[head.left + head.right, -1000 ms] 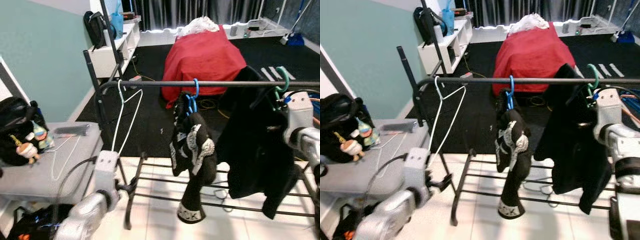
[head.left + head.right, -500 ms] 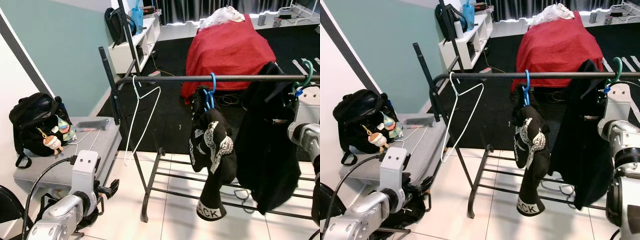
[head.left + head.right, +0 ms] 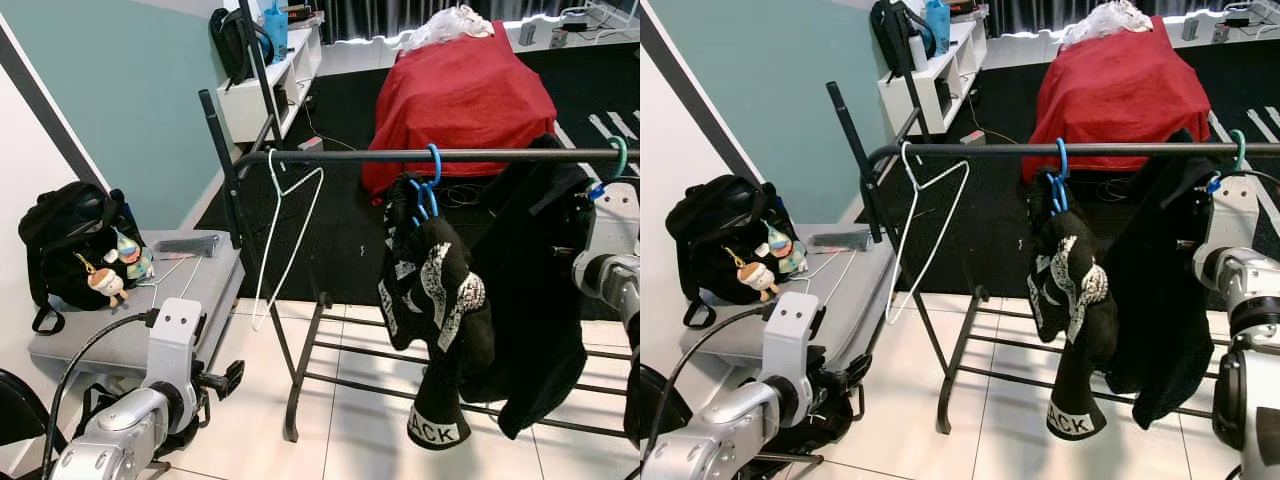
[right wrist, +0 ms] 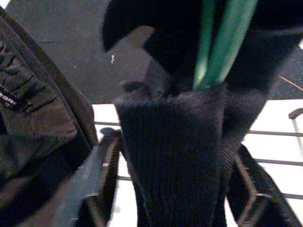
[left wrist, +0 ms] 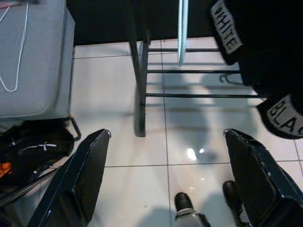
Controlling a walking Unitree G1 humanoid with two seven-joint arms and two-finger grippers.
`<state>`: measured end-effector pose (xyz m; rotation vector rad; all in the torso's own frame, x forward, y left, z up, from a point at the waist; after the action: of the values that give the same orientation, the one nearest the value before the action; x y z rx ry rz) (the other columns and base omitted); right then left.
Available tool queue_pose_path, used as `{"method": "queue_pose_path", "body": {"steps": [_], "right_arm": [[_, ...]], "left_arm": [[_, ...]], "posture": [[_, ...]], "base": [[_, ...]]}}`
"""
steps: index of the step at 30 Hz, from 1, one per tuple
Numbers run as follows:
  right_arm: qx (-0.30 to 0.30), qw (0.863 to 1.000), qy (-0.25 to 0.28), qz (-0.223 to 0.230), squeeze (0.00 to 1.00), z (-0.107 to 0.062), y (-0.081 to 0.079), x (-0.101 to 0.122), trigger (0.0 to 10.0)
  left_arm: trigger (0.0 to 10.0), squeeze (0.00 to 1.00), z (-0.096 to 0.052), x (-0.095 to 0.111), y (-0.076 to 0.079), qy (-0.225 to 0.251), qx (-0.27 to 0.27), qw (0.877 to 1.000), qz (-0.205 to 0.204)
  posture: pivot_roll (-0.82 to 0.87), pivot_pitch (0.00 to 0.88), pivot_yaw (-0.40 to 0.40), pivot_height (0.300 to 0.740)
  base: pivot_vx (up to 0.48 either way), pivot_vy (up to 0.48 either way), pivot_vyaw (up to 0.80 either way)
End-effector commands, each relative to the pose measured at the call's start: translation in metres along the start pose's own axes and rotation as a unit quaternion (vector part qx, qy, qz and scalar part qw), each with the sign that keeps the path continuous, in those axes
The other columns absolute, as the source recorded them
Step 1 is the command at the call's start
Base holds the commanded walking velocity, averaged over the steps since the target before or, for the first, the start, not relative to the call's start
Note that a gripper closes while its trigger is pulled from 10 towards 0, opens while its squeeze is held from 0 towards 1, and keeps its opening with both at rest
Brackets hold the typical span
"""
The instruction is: Hang hanger
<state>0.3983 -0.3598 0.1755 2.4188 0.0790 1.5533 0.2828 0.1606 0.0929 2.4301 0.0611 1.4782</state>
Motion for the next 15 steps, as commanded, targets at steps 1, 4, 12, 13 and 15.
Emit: {"method": "queue_pose_path", "body": {"steps": [1, 4, 12, 13, 15], "right_arm": [[0.018, 1.0, 0.008, 0.012, 1.0, 0.003, -0.01, -0.004, 10.0], [0.034, 0.999, 0.028, 0.018, 1.0, 0.004, -0.021, -0.005, 10.0], [0.104, 0.982, 0.152, 0.046, 1.0, -0.022, -0.098, -0.005, 10.0], [0.104, 0.982, 0.152, 0.046, 1.0, -0.022, -0.098, -0.005, 10.0], [0.114, 0.97, 0.211, 0.05, 0.27, -0.057, -0.143, -0.01, 10.0]], "left_arm": [[10.0, 0.0, 0.004, -0.005, 0.007, -0.009, -0.015, 1.0, -0.01], [10.0, 0.0, 0.007, -0.008, 0.017, -0.012, -0.039, 0.999, -0.015], [10.0, 0.0, 0.013, -0.011, 0.044, -0.018, -0.13, 0.991, -0.004], [10.0, 0.0, 0.013, -0.011, 0.044, -0.018, -0.13, 0.991, -0.004], [10.0, 0.0, 0.014, -0.009, 0.051, -0.014, -0.182, 0.983, 0.018]], "posture": [[-0.05, 0.035, 0.143, 0.74], [-0.07, 0.023, 0.134, 0.74], [-0.13, 0.0, 0.109, 0.74], [-0.13, 0.0, 0.109, 0.74], [-0.17, 0.0, 0.103, 0.74]], "base": [[0.0, 0.0, 0.0], [0.0, 0.0, 0.0], [0.0, 0.0, 0.0], [0.0, 0.0, 0.0], [0.0, 0.0, 0.0]]}}
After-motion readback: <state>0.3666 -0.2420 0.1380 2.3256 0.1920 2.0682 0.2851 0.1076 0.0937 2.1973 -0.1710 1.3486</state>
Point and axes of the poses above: a point about 5 cm out from each wrist's last joint towards the gripper, its own z axis pointing out of the wrist towards the gripper, its own x axis along the axis of the wrist's last joint, y = z × x, the point moved 5 cm from there along z, pointing out of the wrist towards the gripper, and after that the axes turned 12 degrees about -z, right-handed, at the moved point
